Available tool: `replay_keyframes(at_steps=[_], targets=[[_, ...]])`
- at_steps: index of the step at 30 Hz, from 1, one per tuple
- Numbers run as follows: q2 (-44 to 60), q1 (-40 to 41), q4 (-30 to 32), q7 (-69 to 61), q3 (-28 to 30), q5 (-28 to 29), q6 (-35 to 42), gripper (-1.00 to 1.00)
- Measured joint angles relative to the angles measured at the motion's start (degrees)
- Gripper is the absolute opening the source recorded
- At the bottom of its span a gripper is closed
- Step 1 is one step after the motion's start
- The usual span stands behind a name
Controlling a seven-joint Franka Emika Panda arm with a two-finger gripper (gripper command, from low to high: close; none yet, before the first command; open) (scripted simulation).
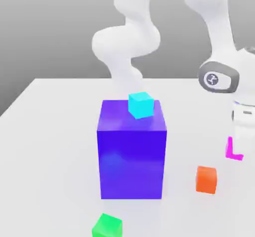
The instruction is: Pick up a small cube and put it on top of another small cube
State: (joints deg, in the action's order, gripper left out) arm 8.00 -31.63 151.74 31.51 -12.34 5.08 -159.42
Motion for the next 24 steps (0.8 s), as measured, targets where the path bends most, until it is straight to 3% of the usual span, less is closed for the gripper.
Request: replay_keyframes(at_steps=[16, 21, 22, 24], targets=[[2.04, 22.34, -13.35, 7.11, 22.45, -8.5, 11.22, -1.0], [9.95, 25.35, -14.96, 5.37, 22.67, -12.51, 5.17, -1.0], [11.16, 25.66, -15.05, 5.01, 22.33, -13.02, 4.06, 1.0], [11.16, 25.66, -15.05, 5.01, 22.33, -13.02, 4.06, 1.0]])
